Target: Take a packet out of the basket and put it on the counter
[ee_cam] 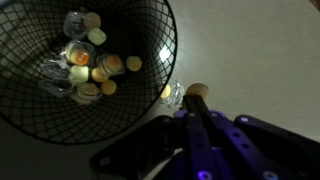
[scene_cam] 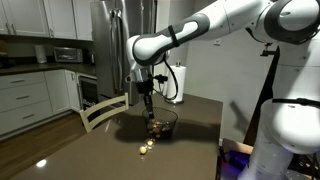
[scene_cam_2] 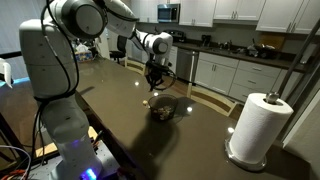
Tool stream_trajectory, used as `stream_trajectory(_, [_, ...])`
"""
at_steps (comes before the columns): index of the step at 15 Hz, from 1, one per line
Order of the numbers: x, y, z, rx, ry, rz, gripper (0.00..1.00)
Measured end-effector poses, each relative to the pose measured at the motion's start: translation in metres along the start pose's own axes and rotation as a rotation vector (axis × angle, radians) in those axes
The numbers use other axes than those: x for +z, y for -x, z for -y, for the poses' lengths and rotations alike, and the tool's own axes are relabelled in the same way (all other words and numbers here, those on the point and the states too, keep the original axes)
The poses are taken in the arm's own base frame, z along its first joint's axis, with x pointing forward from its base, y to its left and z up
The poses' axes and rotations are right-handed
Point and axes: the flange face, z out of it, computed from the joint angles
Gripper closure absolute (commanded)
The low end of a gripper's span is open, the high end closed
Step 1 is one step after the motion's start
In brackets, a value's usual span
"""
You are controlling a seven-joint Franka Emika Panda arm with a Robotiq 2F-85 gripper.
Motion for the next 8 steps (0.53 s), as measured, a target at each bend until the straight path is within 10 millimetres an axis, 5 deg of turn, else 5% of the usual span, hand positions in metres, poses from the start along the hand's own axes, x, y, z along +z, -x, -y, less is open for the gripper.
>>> stream_trajectory(8, [0.04, -0.021, 0.051, -0.166, 0.025, 0.015, 0.97])
